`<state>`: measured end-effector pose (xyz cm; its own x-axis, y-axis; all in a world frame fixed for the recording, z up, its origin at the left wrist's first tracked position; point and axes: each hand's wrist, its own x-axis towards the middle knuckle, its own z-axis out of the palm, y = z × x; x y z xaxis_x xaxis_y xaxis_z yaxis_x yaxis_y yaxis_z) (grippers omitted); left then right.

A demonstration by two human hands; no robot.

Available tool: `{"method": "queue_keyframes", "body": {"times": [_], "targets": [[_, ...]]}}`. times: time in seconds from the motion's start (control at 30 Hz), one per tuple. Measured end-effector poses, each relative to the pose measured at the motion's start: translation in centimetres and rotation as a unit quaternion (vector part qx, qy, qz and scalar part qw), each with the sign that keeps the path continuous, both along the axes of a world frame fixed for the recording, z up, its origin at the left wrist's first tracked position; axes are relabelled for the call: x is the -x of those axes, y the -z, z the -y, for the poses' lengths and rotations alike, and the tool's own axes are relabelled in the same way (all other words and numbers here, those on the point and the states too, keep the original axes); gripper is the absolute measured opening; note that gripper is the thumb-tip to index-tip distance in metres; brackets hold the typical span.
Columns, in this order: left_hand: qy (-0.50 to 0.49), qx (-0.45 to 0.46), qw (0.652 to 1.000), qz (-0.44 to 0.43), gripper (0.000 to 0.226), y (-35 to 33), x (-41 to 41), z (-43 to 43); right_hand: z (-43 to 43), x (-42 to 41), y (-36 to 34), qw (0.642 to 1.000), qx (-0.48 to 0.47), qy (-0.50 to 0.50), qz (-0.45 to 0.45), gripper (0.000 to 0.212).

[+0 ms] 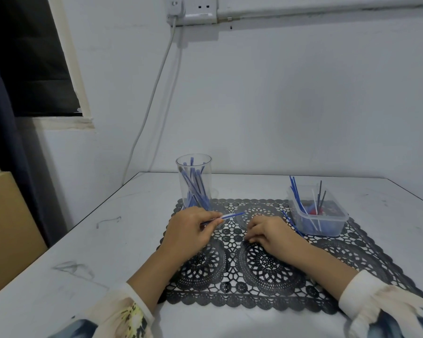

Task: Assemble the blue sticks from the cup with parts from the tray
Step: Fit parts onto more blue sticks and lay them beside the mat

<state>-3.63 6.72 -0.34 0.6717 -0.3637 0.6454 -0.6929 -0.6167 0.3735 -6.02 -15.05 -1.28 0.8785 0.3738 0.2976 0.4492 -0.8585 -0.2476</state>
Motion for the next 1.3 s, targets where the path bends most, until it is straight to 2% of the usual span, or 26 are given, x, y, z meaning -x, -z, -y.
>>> {"method": "queue_keyframes", "body": {"times": [0.23,0.37,0.47,0.6,0.8,1.07,1.23,1.3], "targets": [[-0.004,-0.009,1.0,-0.005,0.02,0.0,0.0,0.1,-0.2,0.6,-0.3,0.999,-0.039,0.012,0.006,0.027],[0.0,-0.013,1.0,0.001,0.02,0.0,0.0,0.0,-0.2,0.7,-0.4,0.988,-0.121,0.036,0.087,0.023],[0.006,-0.029,0.999,0.019,0.02,0.1,0.0,0.1,-0.3,0.7,-0.4,0.975,-0.143,0.045,0.162,0.027],[0.01,-0.047,0.997,0.063,0.021,0.1,0.2,0.4,-0.8,1.2,-0.4,0.97,-0.123,0.002,0.212,0.034],[0.004,-0.062,0.993,0.098,0.018,0.1,0.3,0.7,-1.4,1.5,0.0,0.97,-0.09,-0.063,0.216,0.038],[-0.008,-0.063,0.995,0.081,0.021,0.1,0.1,0.4,-0.7,0.9,-0.4,0.97,-0.069,-0.028,0.232,0.035],[-0.013,-0.051,0.996,0.072,0.023,0.1,0.0,0.3,0.2,0.5,-1.3,0.96,0.052,-0.024,0.275,0.033],[-0.009,-0.048,0.996,0.069,0.023,0.0,0.0,0.3,0.5,0.4,-1.7,0.955,0.085,-0.022,0.283,0.023]]}}
